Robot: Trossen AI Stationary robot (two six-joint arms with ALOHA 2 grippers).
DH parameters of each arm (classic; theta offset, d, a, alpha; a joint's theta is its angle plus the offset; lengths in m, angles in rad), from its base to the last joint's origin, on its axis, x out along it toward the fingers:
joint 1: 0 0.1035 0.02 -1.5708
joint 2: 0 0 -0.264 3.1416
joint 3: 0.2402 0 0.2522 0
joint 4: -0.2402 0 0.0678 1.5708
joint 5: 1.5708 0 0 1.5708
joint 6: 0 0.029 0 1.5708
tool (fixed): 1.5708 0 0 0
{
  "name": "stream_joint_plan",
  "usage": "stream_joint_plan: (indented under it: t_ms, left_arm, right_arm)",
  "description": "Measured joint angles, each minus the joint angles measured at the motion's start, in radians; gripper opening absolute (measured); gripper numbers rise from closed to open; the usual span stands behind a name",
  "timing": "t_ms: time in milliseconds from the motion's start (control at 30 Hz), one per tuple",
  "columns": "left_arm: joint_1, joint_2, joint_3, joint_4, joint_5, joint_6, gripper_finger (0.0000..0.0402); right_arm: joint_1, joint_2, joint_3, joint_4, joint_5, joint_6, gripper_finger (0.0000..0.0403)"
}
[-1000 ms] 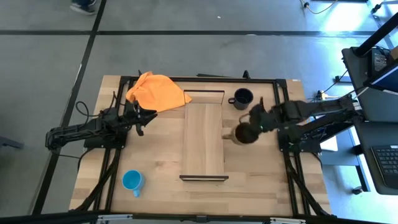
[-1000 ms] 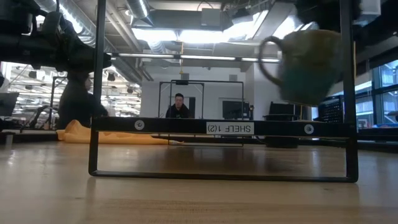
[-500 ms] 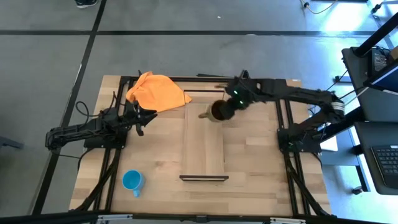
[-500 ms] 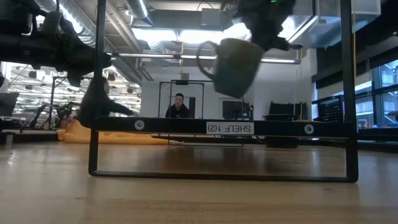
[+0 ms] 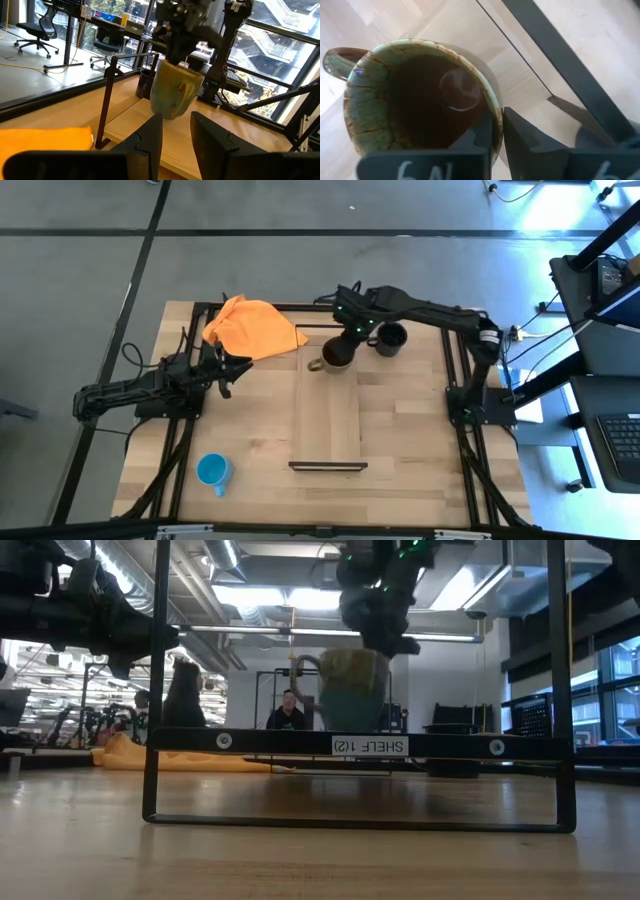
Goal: Stack small to large cups/mugs on shelf
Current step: Put the patterned yellow mug on the shelf, then put the blue mug on the shelf
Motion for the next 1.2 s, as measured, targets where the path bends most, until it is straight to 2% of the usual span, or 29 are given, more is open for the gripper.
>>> stream_joint_plan:
  t_ms: [400,867,1200]
  left_arm:
    - [0.000,0.000,0.000,0.000,0.000,0.000,0.0094]
    - [0.000,0.000,0.000,0.000,0.000,0.000,0.0094]
    - [0.000,0.000,0.000,0.000,0.000,0.000,0.0094]
  right_arm:
    - [-0.029,0.073,0.028,0.044,-0.029,0.042,0.0031]
    - [-0.027,0.070,0.026,0.026,-0.050,0.067,0.0103]
    - [-0.027,-0.015,0.026,0.010,-0.045,0.047,0.0133]
